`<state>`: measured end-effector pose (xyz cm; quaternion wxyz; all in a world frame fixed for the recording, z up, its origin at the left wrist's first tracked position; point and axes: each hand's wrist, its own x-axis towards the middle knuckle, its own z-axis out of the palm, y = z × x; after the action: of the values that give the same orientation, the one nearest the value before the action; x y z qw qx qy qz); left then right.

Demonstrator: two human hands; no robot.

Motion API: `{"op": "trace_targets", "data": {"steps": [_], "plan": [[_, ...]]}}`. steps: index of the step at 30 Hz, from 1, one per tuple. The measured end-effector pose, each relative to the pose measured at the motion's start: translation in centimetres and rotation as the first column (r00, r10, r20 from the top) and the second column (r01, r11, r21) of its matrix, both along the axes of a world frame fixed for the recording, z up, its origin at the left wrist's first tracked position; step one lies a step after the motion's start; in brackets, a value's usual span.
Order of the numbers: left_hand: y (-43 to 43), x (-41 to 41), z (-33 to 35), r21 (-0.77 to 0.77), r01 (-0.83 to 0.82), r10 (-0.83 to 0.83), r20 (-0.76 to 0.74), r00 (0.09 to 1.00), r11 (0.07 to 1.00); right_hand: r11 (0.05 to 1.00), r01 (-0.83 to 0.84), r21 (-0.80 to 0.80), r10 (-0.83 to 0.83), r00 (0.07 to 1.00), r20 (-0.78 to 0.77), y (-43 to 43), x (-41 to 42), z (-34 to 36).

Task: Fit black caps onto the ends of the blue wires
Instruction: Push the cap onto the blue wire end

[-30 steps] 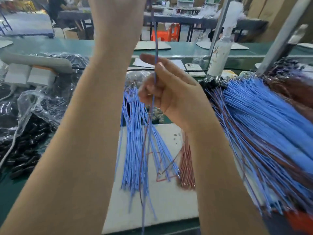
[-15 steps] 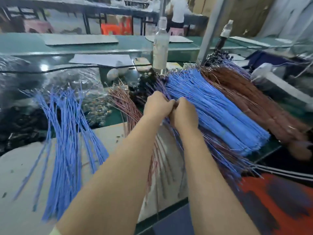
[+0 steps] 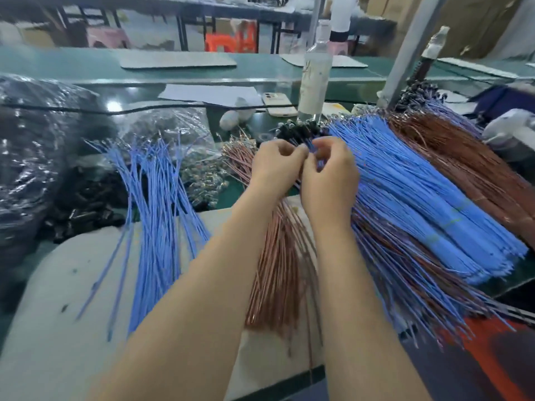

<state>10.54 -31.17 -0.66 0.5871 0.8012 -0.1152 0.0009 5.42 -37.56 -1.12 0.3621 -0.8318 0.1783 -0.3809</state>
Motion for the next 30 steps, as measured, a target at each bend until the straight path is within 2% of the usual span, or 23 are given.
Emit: {"op": "trace_targets", "data": {"steps": [4,7,10,12,15,21,23,25,27,30], "plan": [[7.1,-0.1,1.4,-0.078,-0.177,0.181,0.059,0.982,0.981,0.942,-0.316,0.117,0.312,0.949,0.051,6.2,0.7,0.8],[13.6,-0.8,0.9,-0.092,-0.298,0.303,0.041,0.952,0.950,0.877,-0.464,0.123,0.473,0.880,-0.049,11.0,1.3,0.3],[19.6,-1.9,0.0,-0.152,-0.434,0.438,-0.002,0.899,0.888,0.807,-0.585,0.087,0.588,0.777,-0.224,15.5,2.1,-0.8],[22.7,-2.7,-0.6,-0.236,-0.509,0.512,-0.056,0.857,0.828,0.774,-0.633,0.036,0.600,0.714,-0.362,18.1,2.6,-1.6],[25.8,-3.7,-1.3,-0.315,-0.586,0.588,-0.102,0.803,0.746,0.739,-0.673,-0.007,0.594,0.657,-0.464,20.8,3.0,-2.4],[27.3,-4.2,-1.9,-0.380,-0.604,0.614,-0.108,0.782,0.701,0.670,-0.700,-0.247,0.453,0.649,-0.611,24.0,4.2,-2.9],[27.0,-4.2,-1.8,-0.388,-0.593,0.604,-0.107,0.789,0.706,0.678,-0.695,-0.240,0.465,0.658,-0.592,24.0,4.3,-3.2],[26.8,-4.0,-1.7,-0.396,-0.583,0.598,-0.100,0.795,0.709,0.719,-0.682,-0.134,0.548,0.675,-0.494,23.5,4.5,-3.1],[26.6,-3.8,-1.7,-0.397,-0.564,0.583,-0.083,0.808,0.724,0.742,-0.667,0.069,0.644,0.681,-0.348,22.3,4.7,-2.6],[25.4,-3.5,-1.7,-0.338,-0.465,0.457,-0.107,0.883,0.818,0.633,-0.662,0.401,0.751,0.652,-0.109,19.9,4.6,-1.3]]}}
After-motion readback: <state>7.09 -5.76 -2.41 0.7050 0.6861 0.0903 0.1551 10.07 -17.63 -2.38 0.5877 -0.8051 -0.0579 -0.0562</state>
